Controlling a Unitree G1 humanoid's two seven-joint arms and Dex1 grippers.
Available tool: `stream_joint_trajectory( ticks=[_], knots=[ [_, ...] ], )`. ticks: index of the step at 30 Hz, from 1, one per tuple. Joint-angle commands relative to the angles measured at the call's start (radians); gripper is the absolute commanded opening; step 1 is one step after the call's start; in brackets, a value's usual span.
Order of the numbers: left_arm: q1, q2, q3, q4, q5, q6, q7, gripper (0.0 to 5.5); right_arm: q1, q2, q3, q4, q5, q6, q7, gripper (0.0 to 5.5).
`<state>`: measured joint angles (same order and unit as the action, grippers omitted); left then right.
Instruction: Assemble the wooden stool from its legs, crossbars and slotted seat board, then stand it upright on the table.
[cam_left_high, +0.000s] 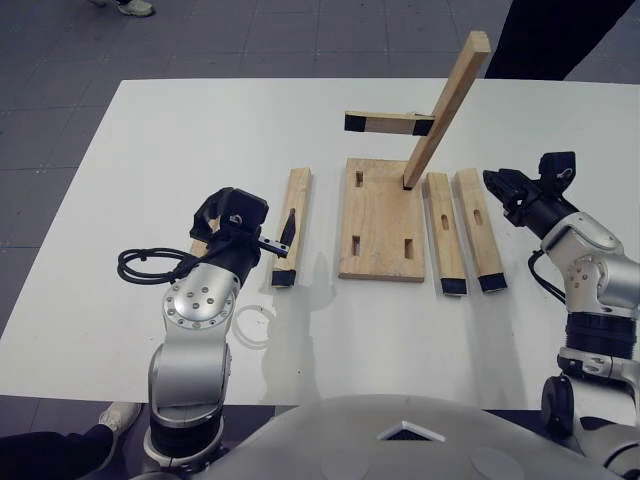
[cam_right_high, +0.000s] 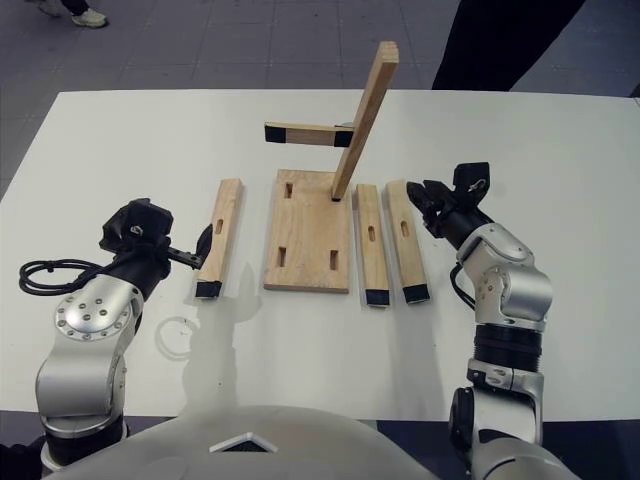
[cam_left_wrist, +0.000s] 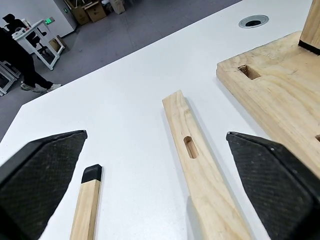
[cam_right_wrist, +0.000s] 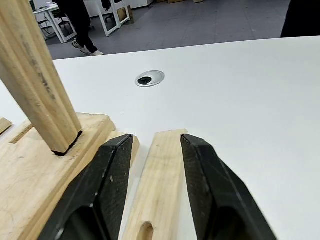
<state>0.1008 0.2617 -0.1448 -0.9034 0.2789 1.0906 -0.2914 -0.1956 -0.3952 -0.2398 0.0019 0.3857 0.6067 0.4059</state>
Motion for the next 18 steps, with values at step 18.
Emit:
stream_joint_trajectory(
  ticks=[18],
  knots=[
    [-0.159, -0.007, 0.105, 0.293, -0.069, -0.440, 0.089, 5.20, 0.775, -0.012, 0.082, -0.377, -0.268, -0.497, -0.003, 3.64]
  ],
)
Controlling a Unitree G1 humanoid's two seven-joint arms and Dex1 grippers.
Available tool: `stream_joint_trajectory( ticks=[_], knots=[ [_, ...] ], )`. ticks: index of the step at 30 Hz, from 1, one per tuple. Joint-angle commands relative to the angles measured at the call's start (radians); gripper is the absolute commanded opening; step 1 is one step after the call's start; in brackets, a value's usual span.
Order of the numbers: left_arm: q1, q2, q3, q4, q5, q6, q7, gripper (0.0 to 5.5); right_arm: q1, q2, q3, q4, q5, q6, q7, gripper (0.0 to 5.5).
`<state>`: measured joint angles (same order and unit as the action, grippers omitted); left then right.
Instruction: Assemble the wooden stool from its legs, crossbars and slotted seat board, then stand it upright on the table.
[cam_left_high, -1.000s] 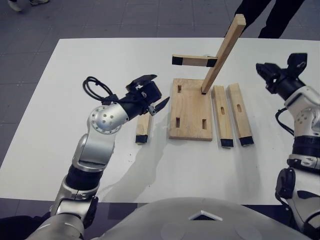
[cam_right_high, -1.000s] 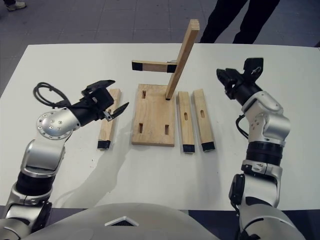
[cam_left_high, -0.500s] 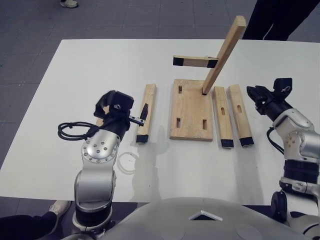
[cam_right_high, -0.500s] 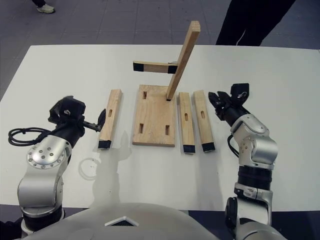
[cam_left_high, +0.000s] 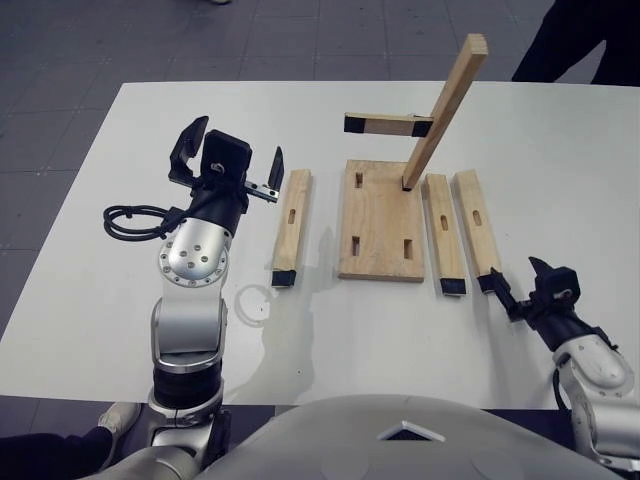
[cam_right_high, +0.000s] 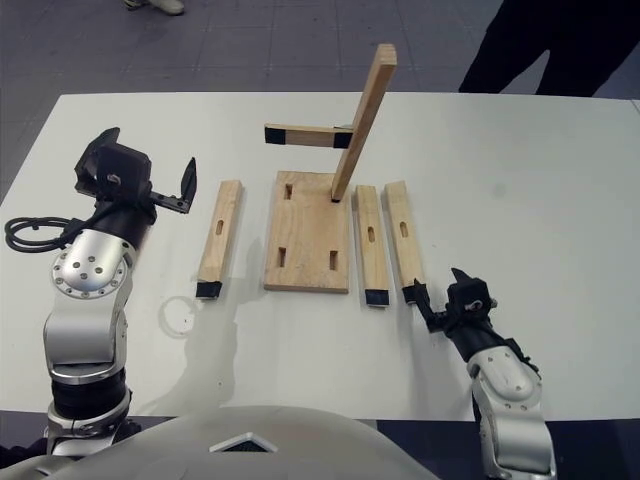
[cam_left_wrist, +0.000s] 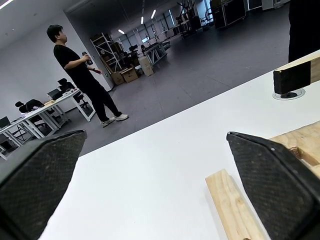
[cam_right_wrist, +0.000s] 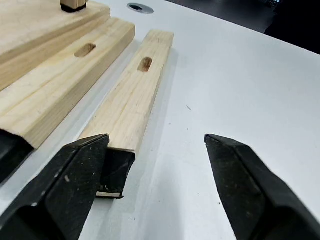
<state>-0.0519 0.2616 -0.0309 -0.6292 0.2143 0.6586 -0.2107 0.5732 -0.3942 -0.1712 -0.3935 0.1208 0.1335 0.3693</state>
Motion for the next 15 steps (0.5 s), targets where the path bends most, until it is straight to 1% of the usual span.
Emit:
stream_joint_trajectory(
  ticks=[1, 5, 10, 15],
  knots=[
    [-0.005, -0.008, -0.012, 0.019, -0.004, -0.006, 0.009, 5.20, 0.006, -0.015, 0.013, 0.016, 0.006, -0.028, 0.046, 3.64],
    [0.019, -0.010, -0.019, 0.013, -0.001, -0.007, 0.013, 5.20, 0.001, -0.006, 0.007, -0.019, 0.020, -0.035, 0.057, 3.64],
    [0.026, -0.010, -0.031, 0.022, 0.002, -0.012, 0.014, 5.20, -0.030, 0.005, -0.003, -0.045, 0.049, 0.019, 0.044, 3.64],
    [0.019, -0.005, -0.029, 0.040, -0.002, -0.020, 0.011, 5.20, -0.028, 0.016, 0.016, 0.002, 0.072, 0.160, 0.035, 3.64]
  ],
)
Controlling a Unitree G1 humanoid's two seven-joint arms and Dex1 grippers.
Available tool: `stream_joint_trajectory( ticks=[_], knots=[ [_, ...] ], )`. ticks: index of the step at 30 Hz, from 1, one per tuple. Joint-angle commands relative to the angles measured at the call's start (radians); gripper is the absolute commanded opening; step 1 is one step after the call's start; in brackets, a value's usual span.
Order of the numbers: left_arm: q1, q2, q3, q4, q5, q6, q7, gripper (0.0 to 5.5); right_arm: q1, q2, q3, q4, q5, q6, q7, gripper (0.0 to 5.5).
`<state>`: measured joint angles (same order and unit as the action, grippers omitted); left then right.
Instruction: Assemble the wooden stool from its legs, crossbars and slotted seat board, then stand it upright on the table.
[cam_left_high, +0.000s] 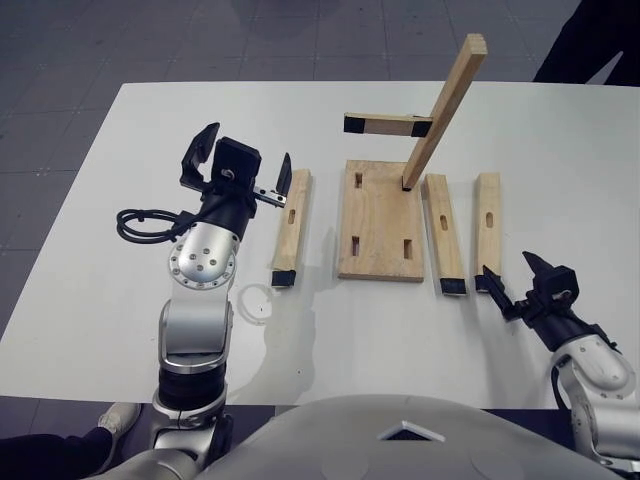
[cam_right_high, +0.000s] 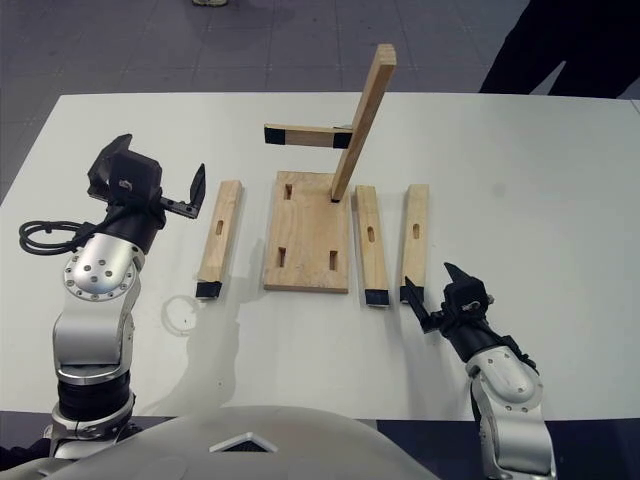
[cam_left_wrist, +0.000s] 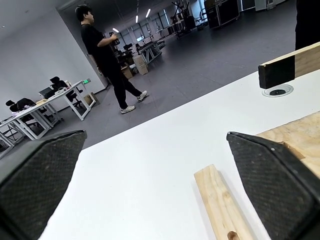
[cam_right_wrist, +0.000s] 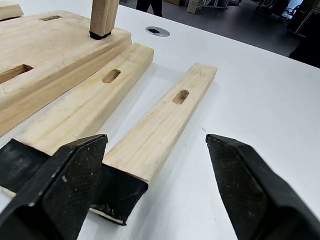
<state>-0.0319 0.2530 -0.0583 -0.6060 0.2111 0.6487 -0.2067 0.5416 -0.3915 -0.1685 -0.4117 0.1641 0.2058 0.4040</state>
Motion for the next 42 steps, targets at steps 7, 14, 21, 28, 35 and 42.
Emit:
stream_joint_trajectory(
  ticks=[7, 14, 21, 28, 35, 42],
  knots=[
    [0.010, 0.007, -0.005, 0.030, -0.001, -0.023, 0.005, 5.20, -0.044, -0.034, 0.011, 0.071, -0.001, 0.126, -0.002, 3.64],
    [0.016, -0.002, -0.002, 0.038, -0.008, -0.019, 0.006, 5.20, -0.219, -0.178, -0.108, 0.294, -0.083, 0.132, -0.068, 3.64],
    [0.040, -0.008, -0.014, 0.040, -0.009, -0.037, 0.011, 5.20, -0.307, -0.148, -0.121, 0.247, -0.027, 0.130, -0.050, 3.64],
    [0.046, -0.020, -0.022, 0.041, -0.006, -0.036, 0.025, 5.20, -0.323, -0.129, -0.159, 0.366, -0.043, 0.140, -0.107, 3.64],
    [0.062, -0.020, -0.031, 0.030, -0.008, -0.030, 0.026, 5.20, -0.341, -0.088, -0.178, 0.497, 0.037, 0.235, -0.071, 3.64],
    [0.059, -0.017, -0.027, 0.036, -0.010, -0.031, 0.025, 5.20, -0.366, -0.084, -0.185, 0.521, 0.179, 0.412, 0.012, 2.83]
  ],
)
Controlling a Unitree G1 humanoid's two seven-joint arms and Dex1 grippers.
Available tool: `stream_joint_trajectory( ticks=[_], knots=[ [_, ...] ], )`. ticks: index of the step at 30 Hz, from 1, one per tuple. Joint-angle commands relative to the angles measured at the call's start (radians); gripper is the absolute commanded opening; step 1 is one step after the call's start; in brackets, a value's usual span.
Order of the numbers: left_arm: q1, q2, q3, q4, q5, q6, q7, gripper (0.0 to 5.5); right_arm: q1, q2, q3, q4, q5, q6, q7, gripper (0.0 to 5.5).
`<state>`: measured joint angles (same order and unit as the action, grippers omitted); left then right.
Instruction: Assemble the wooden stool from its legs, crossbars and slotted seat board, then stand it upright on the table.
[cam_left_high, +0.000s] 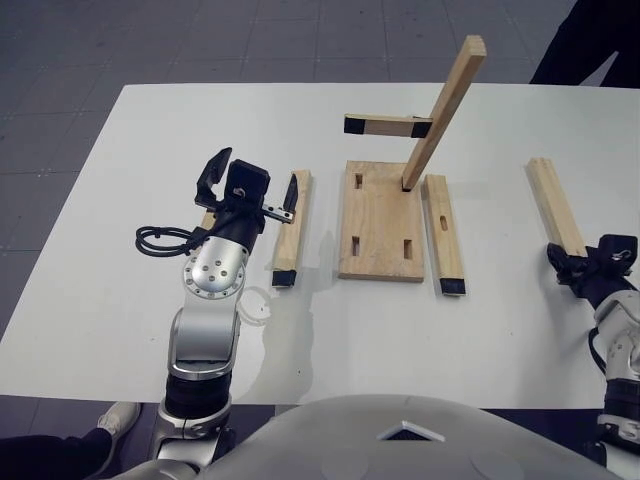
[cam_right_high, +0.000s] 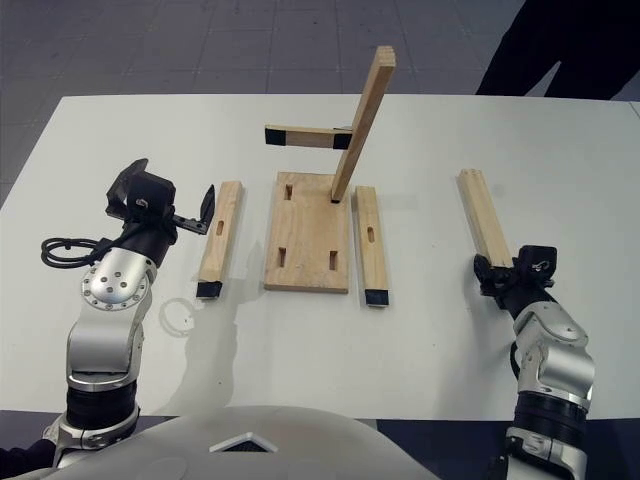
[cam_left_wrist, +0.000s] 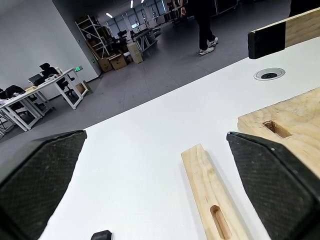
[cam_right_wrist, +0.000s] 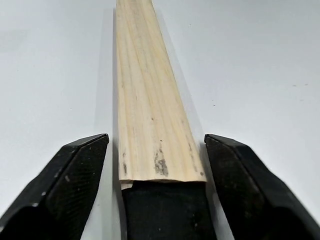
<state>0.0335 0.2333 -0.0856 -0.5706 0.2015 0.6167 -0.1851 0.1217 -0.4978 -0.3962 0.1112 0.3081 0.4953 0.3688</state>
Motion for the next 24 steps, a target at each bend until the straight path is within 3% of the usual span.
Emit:
stream_joint_trajectory(
  ticks=[1, 5, 10, 19, 24],
  knots=[
    [-0.006, 0.003, 0.004, 0.002, -0.001, 0.000, 0.004, 5.20, 0.060, 0.025, 0.047, -0.035, 0.052, 0.136, 0.055, 2.78],
    [-0.004, 0.000, 0.009, 0.002, 0.000, 0.002, 0.008, 5.20, 0.057, 0.032, 0.066, -0.061, 0.056, 0.141, 0.051, 2.07],
    [-0.025, 0.002, 0.018, 0.019, -0.004, 0.001, 0.005, 5.20, -0.001, 0.047, 0.057, -0.026, 0.010, 0.083, -0.030, 2.03],
    [-0.077, 0.012, 0.084, 0.020, -0.037, -0.025, -0.003, 5.20, -0.082, 0.040, 0.136, -0.179, -0.218, -0.334, -0.150, 2.03],
    [-0.208, 0.024, 0.161, -0.022, -0.130, -0.004, -0.038, 5.20, -0.063, 0.033, 0.164, -0.209, -0.366, -0.573, -0.218, 2.03]
  ],
)
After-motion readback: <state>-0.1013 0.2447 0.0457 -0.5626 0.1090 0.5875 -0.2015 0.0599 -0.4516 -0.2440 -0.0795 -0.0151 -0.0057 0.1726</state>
